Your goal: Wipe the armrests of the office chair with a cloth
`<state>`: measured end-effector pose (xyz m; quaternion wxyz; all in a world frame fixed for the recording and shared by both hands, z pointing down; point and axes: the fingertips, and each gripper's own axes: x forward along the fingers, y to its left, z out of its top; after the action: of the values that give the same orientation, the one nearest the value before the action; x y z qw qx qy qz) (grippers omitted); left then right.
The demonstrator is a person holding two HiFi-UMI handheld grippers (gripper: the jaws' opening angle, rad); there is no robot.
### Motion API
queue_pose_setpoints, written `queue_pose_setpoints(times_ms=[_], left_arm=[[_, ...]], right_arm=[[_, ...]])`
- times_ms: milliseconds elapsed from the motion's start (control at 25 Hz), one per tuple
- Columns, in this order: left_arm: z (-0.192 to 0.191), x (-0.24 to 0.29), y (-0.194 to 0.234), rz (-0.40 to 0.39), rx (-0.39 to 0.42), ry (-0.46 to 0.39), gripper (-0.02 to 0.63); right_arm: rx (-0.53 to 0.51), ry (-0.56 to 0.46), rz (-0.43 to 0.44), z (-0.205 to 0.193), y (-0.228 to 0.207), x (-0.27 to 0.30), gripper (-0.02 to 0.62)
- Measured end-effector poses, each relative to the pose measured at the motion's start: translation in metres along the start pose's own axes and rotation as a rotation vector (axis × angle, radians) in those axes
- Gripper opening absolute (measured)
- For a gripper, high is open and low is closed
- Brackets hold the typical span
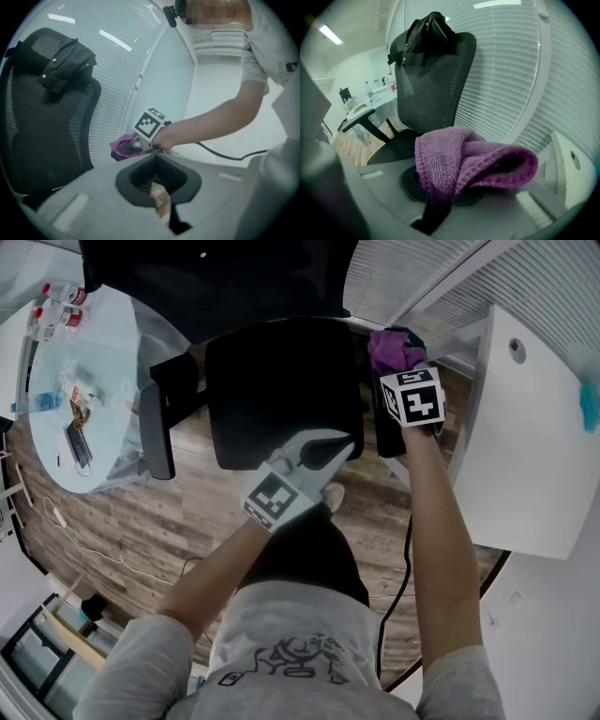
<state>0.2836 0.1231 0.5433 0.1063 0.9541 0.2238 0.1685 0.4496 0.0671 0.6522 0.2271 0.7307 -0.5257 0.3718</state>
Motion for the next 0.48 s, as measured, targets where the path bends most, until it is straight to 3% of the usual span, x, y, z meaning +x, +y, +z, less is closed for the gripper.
queue_pose_setpoints(times_ms=[480], left_arm=[[0.003, -0.006, 0.000, 0.011, 0.006, -0.007, 0.000]], right_arm=[[-0.031, -0.027, -0.021, -0.011, 0.009, -0.014, 0.035]])
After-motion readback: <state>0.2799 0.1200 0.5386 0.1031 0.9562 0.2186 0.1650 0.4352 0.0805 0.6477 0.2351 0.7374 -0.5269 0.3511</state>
